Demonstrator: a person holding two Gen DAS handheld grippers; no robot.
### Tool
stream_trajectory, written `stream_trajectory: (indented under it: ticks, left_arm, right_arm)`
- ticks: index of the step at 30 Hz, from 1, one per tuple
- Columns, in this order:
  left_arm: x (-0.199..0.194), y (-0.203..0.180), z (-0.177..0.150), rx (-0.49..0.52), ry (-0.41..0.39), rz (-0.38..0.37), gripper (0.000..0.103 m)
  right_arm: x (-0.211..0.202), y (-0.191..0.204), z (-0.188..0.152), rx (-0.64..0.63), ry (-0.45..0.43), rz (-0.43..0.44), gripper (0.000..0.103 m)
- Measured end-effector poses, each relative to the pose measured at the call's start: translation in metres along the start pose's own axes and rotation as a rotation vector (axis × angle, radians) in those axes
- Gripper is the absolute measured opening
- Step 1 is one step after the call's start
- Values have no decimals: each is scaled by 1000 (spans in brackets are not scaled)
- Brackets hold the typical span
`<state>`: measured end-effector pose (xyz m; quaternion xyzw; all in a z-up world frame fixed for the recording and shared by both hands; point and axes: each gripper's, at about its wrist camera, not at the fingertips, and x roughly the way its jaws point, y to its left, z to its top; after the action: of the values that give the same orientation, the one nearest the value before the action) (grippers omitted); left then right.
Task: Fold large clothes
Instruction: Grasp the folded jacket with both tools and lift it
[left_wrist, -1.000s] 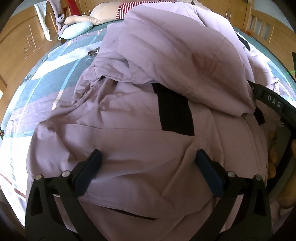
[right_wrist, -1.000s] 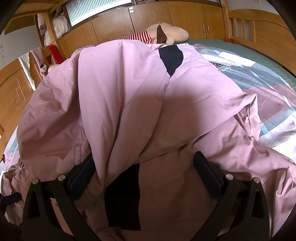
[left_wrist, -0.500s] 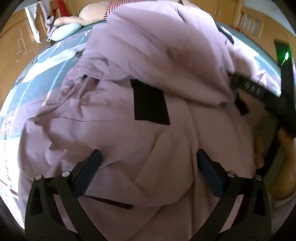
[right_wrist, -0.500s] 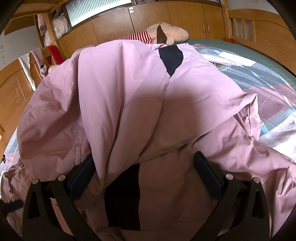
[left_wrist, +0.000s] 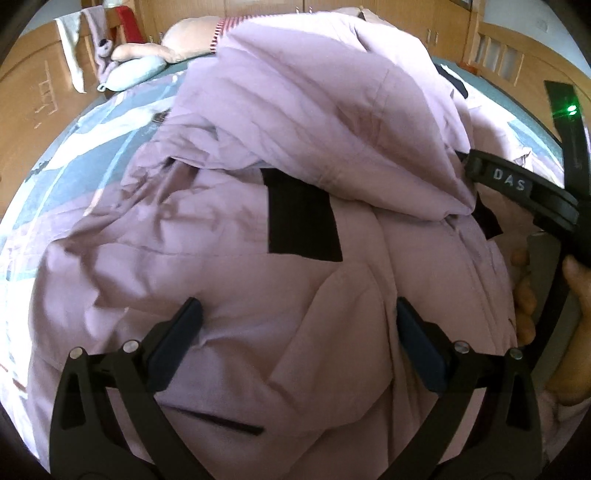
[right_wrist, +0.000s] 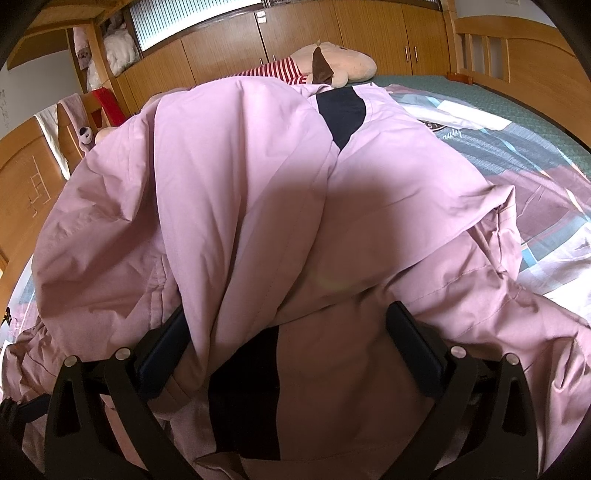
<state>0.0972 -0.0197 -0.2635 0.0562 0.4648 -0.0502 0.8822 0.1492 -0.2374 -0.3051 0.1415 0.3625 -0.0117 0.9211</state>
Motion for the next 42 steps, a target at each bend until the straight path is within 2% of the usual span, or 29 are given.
stream_trajectory:
  ticks: [3,5,6,8,10,12,14,15,16,17,19,22,23,24,25,26,27,28,29,31,32,35,37,39,42]
  left_arm:
    - [-28,2,-13,12,-73,20,101]
    - [-55,13,-27,21,-112,91,101]
    - [-67,24,-32,7,-115,119,101]
    - [-94,52,-43,-70,-118,136,101]
    - [-120,104,-58,-226,-96,92,101]
    - [-123,146,-70,-299,-27,82,101]
    - [-113,173,-85,-267,73,104,101]
    - [-107,180,-90,-257,113,91,101]
    - [-103,186,-94,-285,152,28,101]
    - [-98,192,-98,-348,192,-110,101]
    - [-89,189,-100,-371,239,-215,101]
    - [-70,171,-103,-333,353,-197,99]
    - [-68,167,-103,-322,363,-201,92]
    - [-69,162,-102,-305,362,-221,73]
    - [-74,158,-101,-290,350,-248,58]
    - [-80,157,-99,-281,330,-278,51]
    - [-85,158,-98,-289,317,-317,39]
    - [-87,159,-96,-302,307,-352,32]
    - [-92,162,-94,-316,289,-396,30]
    - [-101,171,-86,-343,239,-496,24]
    - [-110,175,-78,-362,196,-577,23]
    - [-133,182,-50,-355,89,-678,21]
    - [-143,184,-26,-355,32,-722,21]
    - [-147,190,9,-379,-27,-768,21]
    - [-133,204,71,-478,-99,-810,21]
  right_arm:
    - [-31,-6,3,27,-4,33,102]
    - [-74,-18,-3,56,-26,93,102]
    - [-94,-25,-7,37,-3,102,102]
    - [-125,-40,-19,-27,56,73,102]
    - [-146,-61,-35,-71,130,13,102]
    - [-163,-95,-56,-66,222,-60,102]
    - [-169,-122,-77,-11,309,-79,102]
    - [-167,-134,-89,18,376,-72,102]
    - [-164,-142,-102,34,437,-51,102]
    - [-163,-146,-110,46,468,-17,102]
    - [-163,-147,-120,76,505,27,102]
    - [-163,-132,-125,16,544,51,102]
    - [-165,-127,-126,-10,540,55,93]
    - [-169,-123,-126,-34,528,58,83]
    - [-173,-121,-124,-41,521,60,60]
    - [-178,-120,-120,-25,521,97,43]
    - [-182,-120,-116,-10,520,133,33]
    - [-189,-117,-108,7,515,197,20]
    - [-193,-115,-101,17,510,243,15]
    - [-205,-110,-81,54,481,367,12]
    - [-212,-104,-65,73,453,437,12]
    - [-229,-87,-17,81,320,602,11]
    - [-230,-85,10,116,249,657,11]
    - [-220,-86,54,166,146,698,10]
    - [-184,-102,115,275,45,678,10]
